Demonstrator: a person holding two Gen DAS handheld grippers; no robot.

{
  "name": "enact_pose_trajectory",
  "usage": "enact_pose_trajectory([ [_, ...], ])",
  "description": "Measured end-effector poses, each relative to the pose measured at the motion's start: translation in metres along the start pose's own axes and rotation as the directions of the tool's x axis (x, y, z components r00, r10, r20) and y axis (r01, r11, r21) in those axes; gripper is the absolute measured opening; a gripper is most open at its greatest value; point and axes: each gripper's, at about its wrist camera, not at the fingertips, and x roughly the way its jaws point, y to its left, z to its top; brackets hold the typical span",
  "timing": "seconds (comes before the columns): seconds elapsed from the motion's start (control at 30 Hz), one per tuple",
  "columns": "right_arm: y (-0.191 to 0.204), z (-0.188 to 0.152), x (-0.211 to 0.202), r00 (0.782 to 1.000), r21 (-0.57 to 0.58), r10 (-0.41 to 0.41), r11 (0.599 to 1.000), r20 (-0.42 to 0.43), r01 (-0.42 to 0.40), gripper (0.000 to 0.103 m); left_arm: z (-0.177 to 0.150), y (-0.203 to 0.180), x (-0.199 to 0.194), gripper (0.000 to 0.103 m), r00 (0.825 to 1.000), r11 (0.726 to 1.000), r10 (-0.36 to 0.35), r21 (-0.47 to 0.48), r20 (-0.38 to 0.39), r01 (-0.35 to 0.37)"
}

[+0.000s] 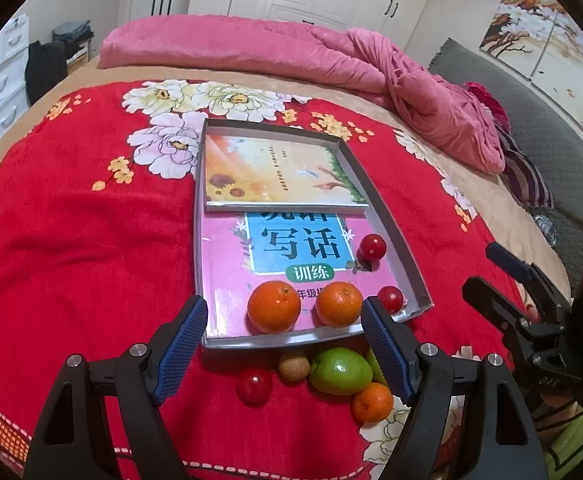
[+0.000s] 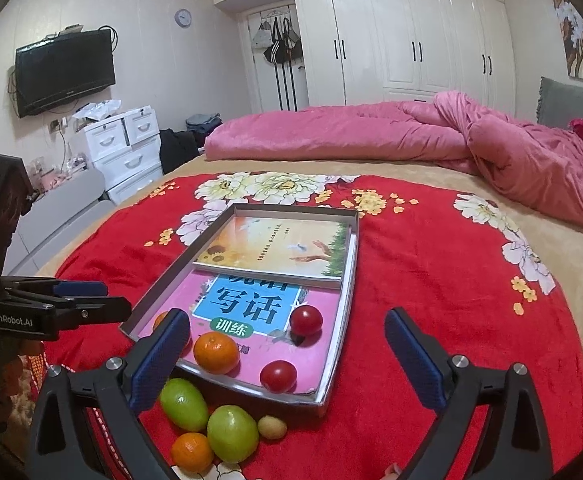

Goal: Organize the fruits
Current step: 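Withdraw both open tools from the tray back over the fruit cluster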

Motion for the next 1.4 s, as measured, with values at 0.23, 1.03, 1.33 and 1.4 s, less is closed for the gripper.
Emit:
enact_pose_trajectory([
  [0.23, 0.006, -0.007, -0.003, 1.000, 0.003, 0.000, 1.000, -0.025, 0.000, 0.099, -0.002, -0.002, -0.006, 0.080, 1.000, 1.000, -0.002, 0.011, 0.003, 0.002],
  [1.03, 0.021, -0.027, -0.003, 0.993, -0.004, 0.004, 1.000, -0.119, -0.005, 0.099, -0.022, -0.019, -0.003, 0.080, 0.998, 0.998, -0.018, 0.062, -0.066, 0.022],
  [1.33, 0.022, -0.033, 0.003, 0.985, -0.009, 0.002, 1.000, -0.170, -0.003, 0.099, -0.029, -0.021, -0.002, 0.080, 0.996, 0.997, -0.016, 0.078, -0.092, 0.023],
  [1.4, 0.022, -0.035, 0.004, 0.984, -0.006, 0.003, 1.000, -0.180, -0.004, 0.099, -0.031, -0.021, -0.002, 0.080, 0.995, 0.997, -0.013, 0.080, -0.095, 0.021],
])
